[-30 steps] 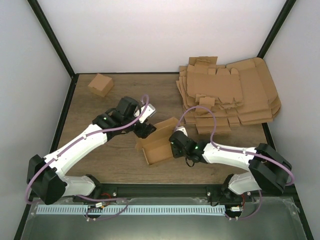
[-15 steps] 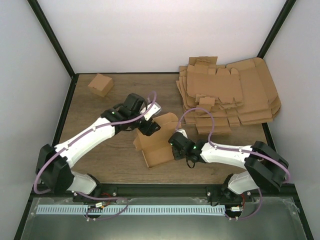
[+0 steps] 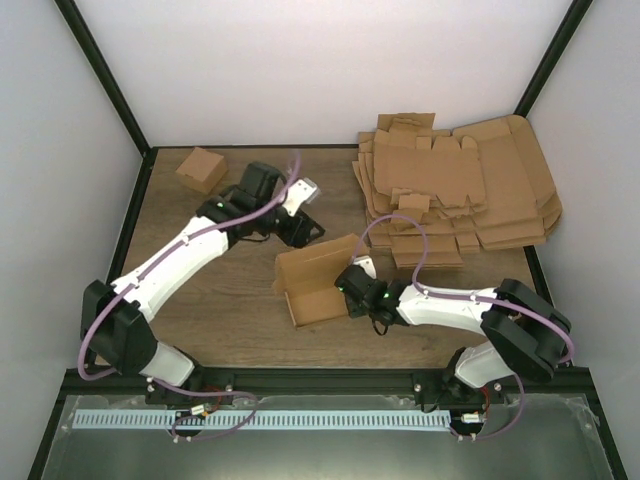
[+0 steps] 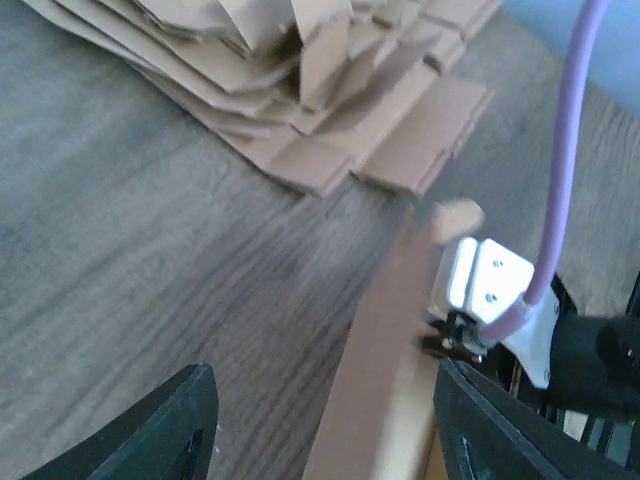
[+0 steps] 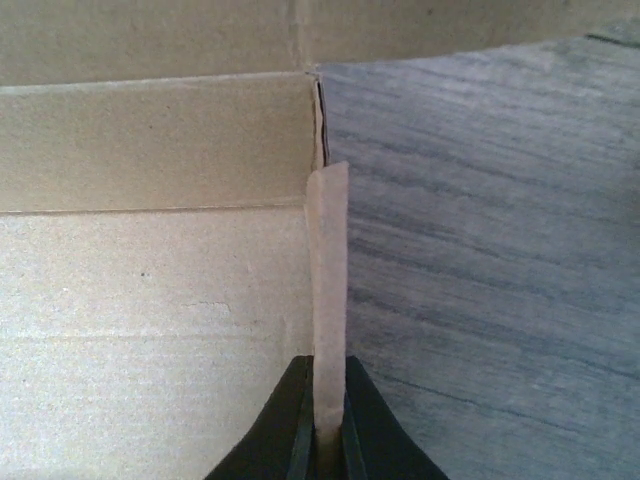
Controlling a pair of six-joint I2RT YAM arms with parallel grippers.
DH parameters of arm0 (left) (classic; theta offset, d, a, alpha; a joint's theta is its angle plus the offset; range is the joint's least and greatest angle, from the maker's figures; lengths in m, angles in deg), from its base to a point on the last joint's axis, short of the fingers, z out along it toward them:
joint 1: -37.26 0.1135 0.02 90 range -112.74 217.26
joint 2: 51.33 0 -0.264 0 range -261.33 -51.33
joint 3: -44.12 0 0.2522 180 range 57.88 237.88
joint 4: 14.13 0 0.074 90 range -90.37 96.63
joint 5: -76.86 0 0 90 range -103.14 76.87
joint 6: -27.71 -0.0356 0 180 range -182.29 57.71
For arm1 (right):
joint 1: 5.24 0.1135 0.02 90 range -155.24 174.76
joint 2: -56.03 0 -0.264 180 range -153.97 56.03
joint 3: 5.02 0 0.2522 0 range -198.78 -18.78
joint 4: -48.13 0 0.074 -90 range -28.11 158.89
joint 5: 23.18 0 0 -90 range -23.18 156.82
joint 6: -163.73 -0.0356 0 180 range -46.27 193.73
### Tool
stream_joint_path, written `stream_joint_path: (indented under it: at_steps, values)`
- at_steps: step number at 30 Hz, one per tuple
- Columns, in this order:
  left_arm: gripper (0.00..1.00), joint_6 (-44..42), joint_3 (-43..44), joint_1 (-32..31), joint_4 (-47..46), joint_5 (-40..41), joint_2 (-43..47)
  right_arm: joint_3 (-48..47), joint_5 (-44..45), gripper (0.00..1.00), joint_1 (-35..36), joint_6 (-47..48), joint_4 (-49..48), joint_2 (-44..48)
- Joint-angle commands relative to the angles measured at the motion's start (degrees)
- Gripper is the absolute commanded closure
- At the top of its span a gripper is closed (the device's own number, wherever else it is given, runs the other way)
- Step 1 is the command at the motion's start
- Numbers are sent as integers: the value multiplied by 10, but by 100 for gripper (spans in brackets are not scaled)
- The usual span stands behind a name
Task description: Fold the paper box
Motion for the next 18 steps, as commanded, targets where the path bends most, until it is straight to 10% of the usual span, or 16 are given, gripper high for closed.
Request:
stream_joint_path:
  at_steps: [1, 10, 18]
  values:
    - [38, 45, 57, 52, -4, -65, 7, 5, 52, 99, 3, 11, -31, -4]
    - [20, 180, -5, 198, -60, 44, 87, 57, -25, 99, 2, 61, -139, 142]
    - [23, 209, -100, 236, -110, -200, 44, 120, -156, 99, 3, 150, -261, 291]
